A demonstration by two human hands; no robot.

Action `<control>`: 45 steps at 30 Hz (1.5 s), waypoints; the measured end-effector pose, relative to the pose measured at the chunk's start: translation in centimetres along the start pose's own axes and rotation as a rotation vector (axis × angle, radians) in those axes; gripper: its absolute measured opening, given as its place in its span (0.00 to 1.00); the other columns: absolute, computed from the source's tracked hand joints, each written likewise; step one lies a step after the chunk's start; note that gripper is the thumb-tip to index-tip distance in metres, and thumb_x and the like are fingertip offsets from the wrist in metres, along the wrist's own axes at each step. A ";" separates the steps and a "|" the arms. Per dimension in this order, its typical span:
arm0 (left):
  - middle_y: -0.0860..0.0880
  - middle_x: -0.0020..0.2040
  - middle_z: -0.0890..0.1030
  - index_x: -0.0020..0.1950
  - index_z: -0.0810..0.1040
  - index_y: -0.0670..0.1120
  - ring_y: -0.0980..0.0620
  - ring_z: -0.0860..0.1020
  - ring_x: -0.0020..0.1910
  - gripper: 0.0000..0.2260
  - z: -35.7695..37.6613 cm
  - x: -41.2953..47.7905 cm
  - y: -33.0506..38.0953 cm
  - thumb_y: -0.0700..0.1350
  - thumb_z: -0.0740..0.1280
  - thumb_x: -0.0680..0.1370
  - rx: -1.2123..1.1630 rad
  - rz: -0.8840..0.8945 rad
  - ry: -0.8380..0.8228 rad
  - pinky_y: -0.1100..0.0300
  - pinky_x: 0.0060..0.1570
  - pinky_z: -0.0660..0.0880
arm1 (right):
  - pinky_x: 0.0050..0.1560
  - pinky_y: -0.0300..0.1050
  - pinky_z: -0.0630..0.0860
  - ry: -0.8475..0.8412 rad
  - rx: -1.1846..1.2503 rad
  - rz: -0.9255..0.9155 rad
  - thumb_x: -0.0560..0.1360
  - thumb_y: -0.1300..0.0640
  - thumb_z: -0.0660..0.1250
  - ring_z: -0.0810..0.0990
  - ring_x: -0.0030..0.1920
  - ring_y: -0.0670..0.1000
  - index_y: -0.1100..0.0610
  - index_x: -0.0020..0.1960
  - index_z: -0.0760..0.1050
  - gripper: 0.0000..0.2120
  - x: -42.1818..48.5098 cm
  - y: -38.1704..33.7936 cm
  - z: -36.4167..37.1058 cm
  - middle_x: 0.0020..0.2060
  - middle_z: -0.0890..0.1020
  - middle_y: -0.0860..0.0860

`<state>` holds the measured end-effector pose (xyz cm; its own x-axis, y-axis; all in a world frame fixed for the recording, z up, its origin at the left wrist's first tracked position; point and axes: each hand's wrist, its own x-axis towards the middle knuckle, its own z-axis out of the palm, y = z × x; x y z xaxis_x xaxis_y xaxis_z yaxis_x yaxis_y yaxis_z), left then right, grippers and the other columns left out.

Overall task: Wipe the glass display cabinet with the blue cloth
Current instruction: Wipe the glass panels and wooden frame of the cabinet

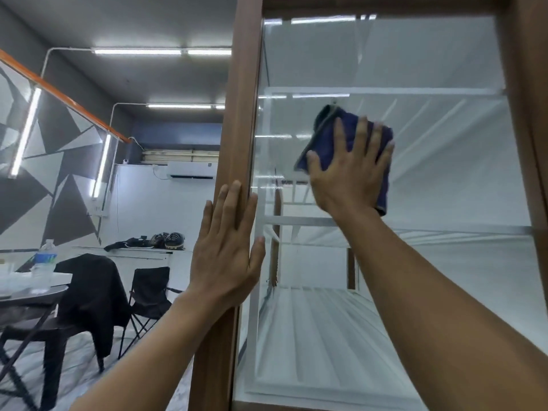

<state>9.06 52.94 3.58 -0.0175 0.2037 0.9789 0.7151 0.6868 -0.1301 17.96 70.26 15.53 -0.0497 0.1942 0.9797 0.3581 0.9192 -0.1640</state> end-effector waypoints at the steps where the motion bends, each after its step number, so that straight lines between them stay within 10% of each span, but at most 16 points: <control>1: 0.46 0.82 0.45 0.82 0.49 0.47 0.50 0.42 0.81 0.31 -0.1 1.1 -0.1 0.53 0.52 0.80 -0.004 -0.002 -0.002 0.49 0.79 0.42 | 0.79 0.64 0.39 -0.016 0.010 -0.142 0.79 0.33 0.49 0.41 0.81 0.60 0.47 0.82 0.47 0.36 -0.8 -1.0 0.3 0.81 0.45 0.56; 5: 0.47 0.83 0.44 0.82 0.48 0.48 0.51 0.40 0.81 0.31 -0.3 3.0 -0.5 0.52 0.52 0.80 -0.021 -0.008 0.000 0.50 0.80 0.42 | 0.80 0.60 0.41 -0.100 -0.094 -0.635 0.78 0.31 0.47 0.42 0.81 0.56 0.44 0.81 0.47 0.35 -1.4 -0.5 0.5 0.82 0.47 0.53; 9: 0.47 0.83 0.44 0.82 0.48 0.49 0.51 0.40 0.81 0.30 -0.3 2.6 -0.4 0.53 0.50 0.81 -0.026 -0.001 0.006 0.52 0.80 0.39 | 0.79 0.63 0.41 -0.025 0.005 0.016 0.79 0.33 0.49 0.42 0.81 0.59 0.47 0.81 0.47 0.35 1.5 1.4 -0.5 0.81 0.47 0.55; 15: 0.45 0.82 0.50 0.80 0.57 0.47 0.49 0.46 0.82 0.29 -0.1 -1.7 0.6 0.49 0.54 0.78 -0.084 0.011 0.021 0.52 0.80 0.44 | 0.79 0.62 0.46 -0.096 -0.014 -0.633 0.79 0.34 0.53 0.44 0.81 0.55 0.46 0.81 0.52 0.35 -11.3 2.3 1.4 0.82 0.50 0.53; 21: 0.44 0.82 0.49 0.81 0.55 0.48 0.46 0.46 0.82 0.30 0.3 -4.4 0.8 0.52 0.54 0.79 0.001 0.023 -0.006 0.50 0.80 0.43 | 0.78 0.65 0.46 0.058 0.027 0.142 0.77 0.33 0.49 0.46 0.81 0.59 0.48 0.81 0.55 0.36 -11.5 6.4 0.3 0.81 0.51 0.55; 27: 0.41 0.82 0.51 0.80 0.58 0.42 0.44 0.48 0.81 0.31 0.5 -8.1 1.2 0.51 0.56 0.78 -0.001 0.036 -0.018 0.49 0.80 0.45 | 0.79 0.63 0.49 -0.103 -0.010 -0.632 0.78 0.34 0.56 0.47 0.81 0.56 0.45 0.80 0.56 0.34 -18.4 5.0 1.6 0.81 0.52 0.53; 32: 0.41 0.82 0.51 0.80 0.56 0.42 0.44 0.48 0.81 0.31 0.7 -11.2 1.5 0.50 0.56 0.78 -0.002 0.048 -0.024 0.47 0.80 0.48 | 0.77 0.68 0.51 0.100 0.052 0.311 0.78 0.34 0.52 0.51 0.80 0.62 0.51 0.79 0.59 0.35 -16.3 9.8 0.1 0.80 0.56 0.59; 39: 0.41 0.81 0.53 0.80 0.56 0.43 0.44 0.50 0.81 0.30 1.2 -14.4 2.3 0.50 0.55 0.79 -0.034 -0.003 -0.044 0.49 0.80 0.46 | 0.79 0.60 0.44 -0.246 0.060 -0.674 0.80 0.40 0.59 0.44 0.81 0.54 0.48 0.81 0.52 0.34 -26.6 1.6 2.2 0.82 0.49 0.52; 45: 0.39 0.81 0.52 0.80 0.55 0.41 0.42 0.50 0.81 0.30 1.2 -15.9 2.9 0.50 0.53 0.79 0.002 -0.009 -0.076 0.48 0.80 0.44 | 0.78 0.67 0.43 -0.269 0.005 -0.244 0.77 0.33 0.54 0.40 0.81 0.58 0.46 0.81 0.50 0.37 -26.7 9.5 0.1 0.81 0.44 0.55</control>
<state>10.56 52.58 -12.53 -0.0768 0.2501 0.9652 0.7134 0.6901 -0.1221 22.60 73.79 -12.16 -0.3772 0.0518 0.9247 0.3008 0.9512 0.0694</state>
